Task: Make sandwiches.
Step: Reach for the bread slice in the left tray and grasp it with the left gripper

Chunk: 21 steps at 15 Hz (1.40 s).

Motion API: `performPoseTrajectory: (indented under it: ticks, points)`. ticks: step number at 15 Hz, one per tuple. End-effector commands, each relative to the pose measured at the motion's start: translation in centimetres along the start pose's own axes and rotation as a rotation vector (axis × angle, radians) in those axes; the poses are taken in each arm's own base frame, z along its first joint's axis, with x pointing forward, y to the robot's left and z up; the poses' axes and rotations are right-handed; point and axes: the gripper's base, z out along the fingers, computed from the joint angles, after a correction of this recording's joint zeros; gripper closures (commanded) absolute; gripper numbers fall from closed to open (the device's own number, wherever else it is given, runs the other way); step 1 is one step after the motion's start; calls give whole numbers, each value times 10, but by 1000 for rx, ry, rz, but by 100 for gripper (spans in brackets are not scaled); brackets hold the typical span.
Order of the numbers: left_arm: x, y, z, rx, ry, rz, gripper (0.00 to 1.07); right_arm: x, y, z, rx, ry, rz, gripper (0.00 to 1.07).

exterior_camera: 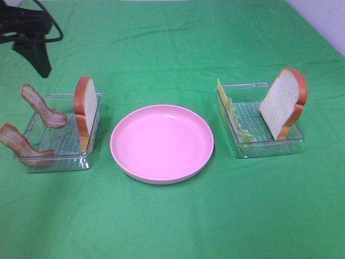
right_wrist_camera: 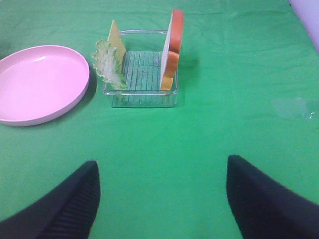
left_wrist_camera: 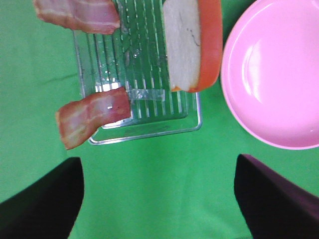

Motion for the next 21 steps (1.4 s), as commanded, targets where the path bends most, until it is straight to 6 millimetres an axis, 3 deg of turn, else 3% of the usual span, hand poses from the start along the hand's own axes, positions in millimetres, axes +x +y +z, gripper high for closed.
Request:
performPoseTrajectory:
  ticks: [1,4,9,11,16,19,21]
  points:
    - [-3,-28,21,-48,31,-1,28,1,0,-1,10,-20,-1,39]
    - [-10,-46,51,-81,25,-10,28,1,0,-1,10,-20,-1,39]
    - [-25,-51,116,-82,4,-14,29,1,0,-1,10,-20,-1,39]
    - [-27,-52,124,-80,-2,-14,32,1,0,-1,10,-20,-1,39]
    - [-28,-48,126,-107,-5,-19,70,1,0,-1,10,-20,-1,39]
    - [-25,-47,122,-116,14,-21,107,1,0,-1,10,-20,-1,39]
    - [-24,-47,108,-115,9,-23,107,1,0,-1,10,-20,-1,39]
